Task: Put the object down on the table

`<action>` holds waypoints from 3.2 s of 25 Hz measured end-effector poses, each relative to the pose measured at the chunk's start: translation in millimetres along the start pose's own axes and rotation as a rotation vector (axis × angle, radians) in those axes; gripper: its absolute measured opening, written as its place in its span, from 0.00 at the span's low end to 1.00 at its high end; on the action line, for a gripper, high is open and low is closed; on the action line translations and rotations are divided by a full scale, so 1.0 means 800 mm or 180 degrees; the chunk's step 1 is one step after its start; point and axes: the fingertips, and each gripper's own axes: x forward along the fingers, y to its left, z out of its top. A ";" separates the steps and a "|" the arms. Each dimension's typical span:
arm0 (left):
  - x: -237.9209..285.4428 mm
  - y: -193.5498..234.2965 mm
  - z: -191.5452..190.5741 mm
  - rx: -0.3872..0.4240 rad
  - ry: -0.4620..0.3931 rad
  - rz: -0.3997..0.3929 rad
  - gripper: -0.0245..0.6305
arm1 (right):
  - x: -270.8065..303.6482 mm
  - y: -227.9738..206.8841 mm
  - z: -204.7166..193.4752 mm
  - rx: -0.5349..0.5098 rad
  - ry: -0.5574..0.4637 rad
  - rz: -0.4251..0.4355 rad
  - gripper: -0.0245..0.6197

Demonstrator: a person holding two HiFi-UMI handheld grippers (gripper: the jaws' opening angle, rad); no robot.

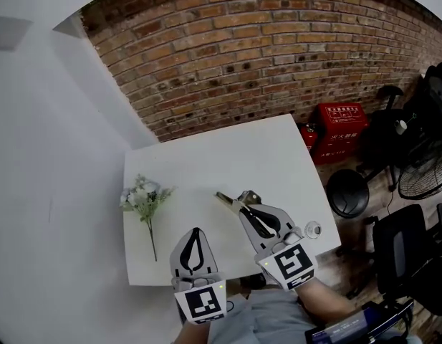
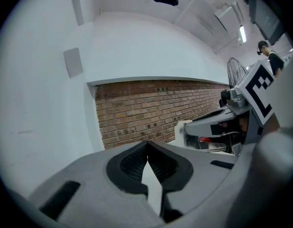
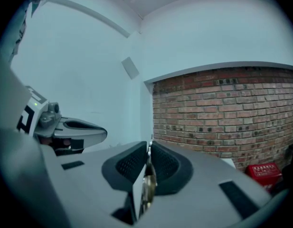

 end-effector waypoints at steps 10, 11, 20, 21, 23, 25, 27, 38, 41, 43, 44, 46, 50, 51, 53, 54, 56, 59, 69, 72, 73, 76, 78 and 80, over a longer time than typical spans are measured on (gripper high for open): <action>0.045 0.046 -0.010 -0.0119 0.0085 0.0021 0.05 | 0.059 -0.002 0.001 0.0003 0.0136 0.0025 0.10; 0.049 0.050 -0.011 -0.0124 0.0095 0.0022 0.05 | 0.064 -0.002 0.000 0.0009 0.0150 0.0029 0.10; 0.088 0.081 -0.035 -0.0196 0.0285 -0.0002 0.05 | 0.108 -0.011 -0.020 0.0100 0.0347 0.0029 0.10; 0.092 0.083 -0.040 -0.0202 0.0311 -0.0012 0.05 | 0.112 -0.012 -0.025 0.0114 0.0384 0.0027 0.10; 0.099 0.086 -0.051 -0.0214 0.0379 -0.0041 0.05 | 0.120 -0.013 -0.038 0.0149 0.0459 0.0023 0.10; 0.105 0.088 -0.064 -0.0229 0.0451 -0.0070 0.05 | 0.129 -0.013 -0.050 0.0185 0.0528 0.0021 0.10; 0.111 0.092 -0.078 -0.0245 0.0520 -0.0092 0.05 | 0.137 -0.014 -0.064 0.0226 0.0598 0.0016 0.10; 0.129 0.106 -0.153 -0.0336 0.0880 -0.0120 0.05 | 0.163 -0.009 -0.143 0.0404 0.0968 0.0025 0.10; 0.129 0.106 -0.172 -0.0367 0.0989 -0.0126 0.05 | 0.165 -0.009 -0.160 0.0460 0.1049 0.0021 0.10; 0.130 0.106 -0.182 -0.0383 0.1032 -0.0132 0.05 | 0.166 -0.009 -0.169 0.0481 0.1083 0.0011 0.10; 0.130 0.106 -0.186 -0.0392 0.1048 -0.0134 0.05 | 0.168 -0.009 -0.173 0.0488 0.1098 0.0008 0.10; 0.131 0.108 -0.192 -0.0405 0.1068 -0.0139 0.05 | 0.170 -0.009 -0.180 0.0499 0.1129 0.0005 0.10; 0.130 0.110 -0.201 -0.0408 0.1123 -0.0156 0.05 | 0.172 -0.006 -0.192 0.0525 0.1203 -0.0003 0.10; 0.130 0.111 -0.203 -0.0410 0.1135 -0.0155 0.05 | 0.172 -0.005 -0.194 0.0528 0.1216 -0.0003 0.10; 0.130 0.112 -0.206 -0.0414 0.1152 -0.0153 0.05 | 0.172 -0.005 -0.198 0.0536 0.1232 -0.0001 0.10; 0.131 0.112 -0.207 -0.0413 0.1157 -0.0154 0.05 | 0.172 -0.006 -0.199 0.0540 0.1238 -0.0001 0.10; 0.132 0.112 -0.209 -0.0407 0.1163 -0.0163 0.05 | 0.172 -0.006 -0.202 0.0553 0.1253 -0.0004 0.10; 0.134 0.110 -0.212 -0.0405 0.1189 -0.0183 0.05 | 0.173 -0.007 -0.207 0.0570 0.1275 0.0000 0.10; 0.133 0.106 -0.230 -0.0438 0.1320 -0.0227 0.05 | 0.179 -0.004 -0.222 0.0617 0.1351 0.0017 0.10; 0.136 0.107 -0.232 -0.0412 0.1315 -0.0246 0.05 | 0.180 -0.003 -0.228 0.0628 0.1368 0.0007 0.10; 0.136 0.108 -0.233 -0.0412 0.1317 -0.0248 0.05 | 0.181 -0.003 -0.229 0.0627 0.1369 0.0003 0.10; 0.137 0.108 -0.237 -0.0426 0.1339 -0.0246 0.05 | 0.182 -0.004 -0.232 0.0627 0.1361 -0.0001 0.10; 0.138 0.108 -0.239 -0.0426 0.1353 -0.0249 0.05 | 0.183 -0.005 -0.232 0.0638 0.1356 0.0000 0.10; 0.139 0.107 -0.239 -0.0424 0.1359 -0.0258 0.05 | 0.183 -0.006 -0.232 0.0641 0.1349 -0.0004 0.10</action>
